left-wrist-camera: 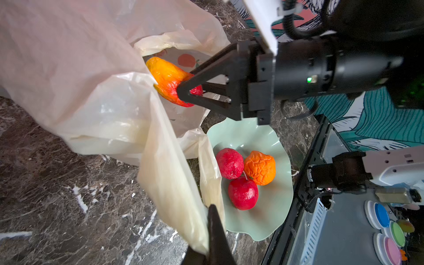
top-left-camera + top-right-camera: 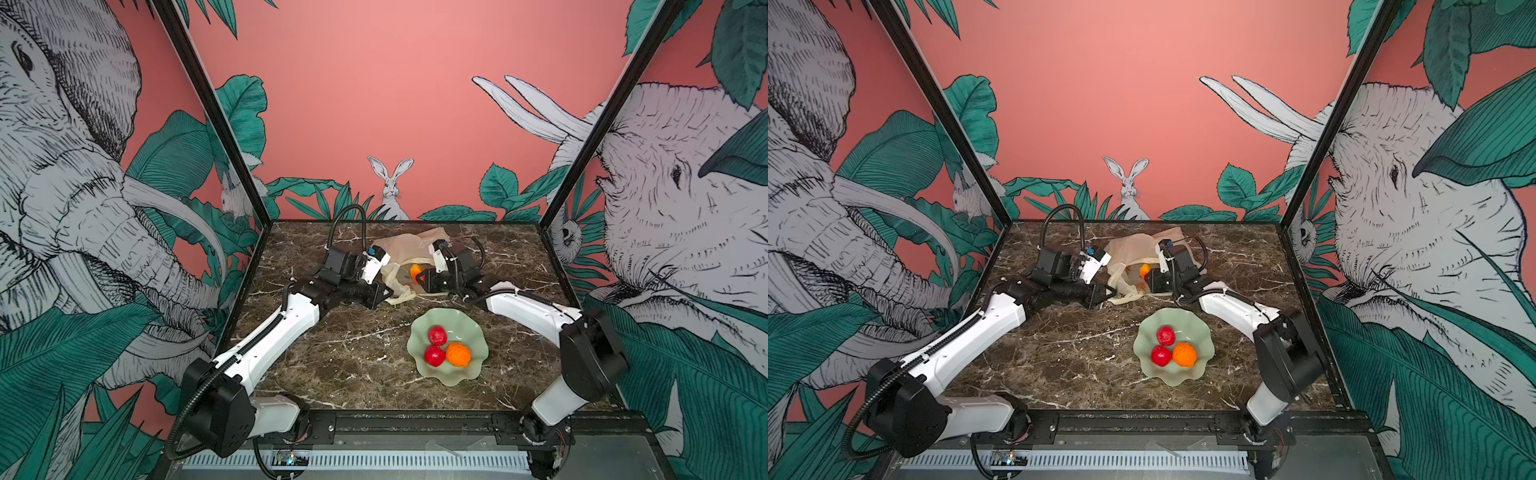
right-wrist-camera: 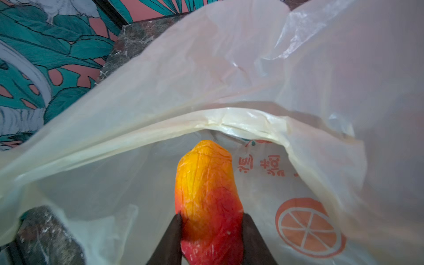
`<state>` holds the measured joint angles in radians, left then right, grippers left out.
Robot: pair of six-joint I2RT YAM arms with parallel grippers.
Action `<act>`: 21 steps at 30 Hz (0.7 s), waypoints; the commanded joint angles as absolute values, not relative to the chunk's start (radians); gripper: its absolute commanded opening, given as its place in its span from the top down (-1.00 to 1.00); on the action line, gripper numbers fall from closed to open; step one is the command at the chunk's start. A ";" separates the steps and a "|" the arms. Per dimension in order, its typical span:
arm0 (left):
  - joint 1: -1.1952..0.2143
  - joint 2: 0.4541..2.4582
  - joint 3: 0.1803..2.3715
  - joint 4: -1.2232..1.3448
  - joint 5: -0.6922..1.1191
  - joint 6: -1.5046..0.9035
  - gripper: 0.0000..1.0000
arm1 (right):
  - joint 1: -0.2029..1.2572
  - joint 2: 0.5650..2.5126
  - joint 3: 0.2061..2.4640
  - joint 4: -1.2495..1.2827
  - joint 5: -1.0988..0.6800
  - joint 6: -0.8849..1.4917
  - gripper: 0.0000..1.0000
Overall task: Take fruits out of the plastic bag
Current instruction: Take out the fake fruit from the plastic bag, then place the fake fruit on the plate.
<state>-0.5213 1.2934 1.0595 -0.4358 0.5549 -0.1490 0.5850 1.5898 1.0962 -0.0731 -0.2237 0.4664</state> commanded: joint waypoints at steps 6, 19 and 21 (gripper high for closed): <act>-0.526 1.244 1.044 -0.429 0.537 -0.175 1.00 | 0.584 1.367 1.050 -0.315 -0.333 0.377 0.87; -0.525 1.231 1.014 -0.413 0.541 -0.172 1.00 | 0.596 1.032 0.956 -0.697 -0.311 0.425 0.84; -0.525 1.234 1.015 -0.408 0.548 -0.172 1.00 | 0.604 0.997 0.940 -0.751 -0.295 0.448 0.81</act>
<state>-0.5213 1.2575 1.0271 -0.4320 0.5365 -0.1654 0.5922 1.0286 0.9592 -0.6308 -0.3035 0.4137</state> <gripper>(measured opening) 0.050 0.332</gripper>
